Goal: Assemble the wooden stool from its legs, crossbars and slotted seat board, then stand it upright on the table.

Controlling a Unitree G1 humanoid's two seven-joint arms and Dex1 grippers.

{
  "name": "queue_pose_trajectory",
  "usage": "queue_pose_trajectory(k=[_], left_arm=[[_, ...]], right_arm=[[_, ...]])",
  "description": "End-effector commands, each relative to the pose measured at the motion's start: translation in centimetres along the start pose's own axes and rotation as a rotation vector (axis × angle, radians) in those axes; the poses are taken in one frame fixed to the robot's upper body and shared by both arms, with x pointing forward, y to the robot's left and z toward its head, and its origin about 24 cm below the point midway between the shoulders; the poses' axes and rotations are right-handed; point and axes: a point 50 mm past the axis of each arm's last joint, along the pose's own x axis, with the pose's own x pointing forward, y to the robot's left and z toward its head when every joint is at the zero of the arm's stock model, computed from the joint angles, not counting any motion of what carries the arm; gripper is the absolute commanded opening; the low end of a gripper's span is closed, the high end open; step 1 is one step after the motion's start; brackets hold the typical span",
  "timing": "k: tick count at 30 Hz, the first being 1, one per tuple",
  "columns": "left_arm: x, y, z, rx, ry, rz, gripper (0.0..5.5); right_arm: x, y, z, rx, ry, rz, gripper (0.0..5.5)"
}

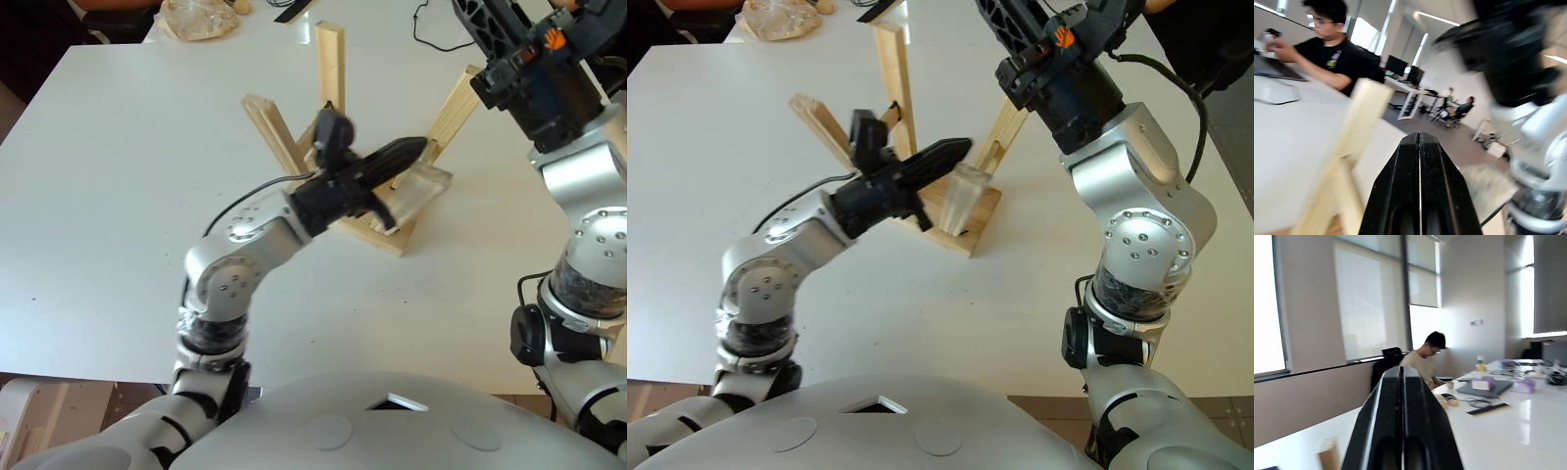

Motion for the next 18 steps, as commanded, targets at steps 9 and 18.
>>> queue_pose_trajectory(k=[9, 18], left_arm=[[-14.0, 4.1, 19.5, 0.626, -0.366, 0.737, 0.03], [-17.7, 7.7, 2.4, 0.282, 0.174, 0.664, 0.03]], right_arm=[[-4.9, -5.4, 0.6, -0.203, 0.127, -0.322, 0.00], [-10.0, -6.0, -9.1, -0.473, 0.771, -0.173, 0.00]])
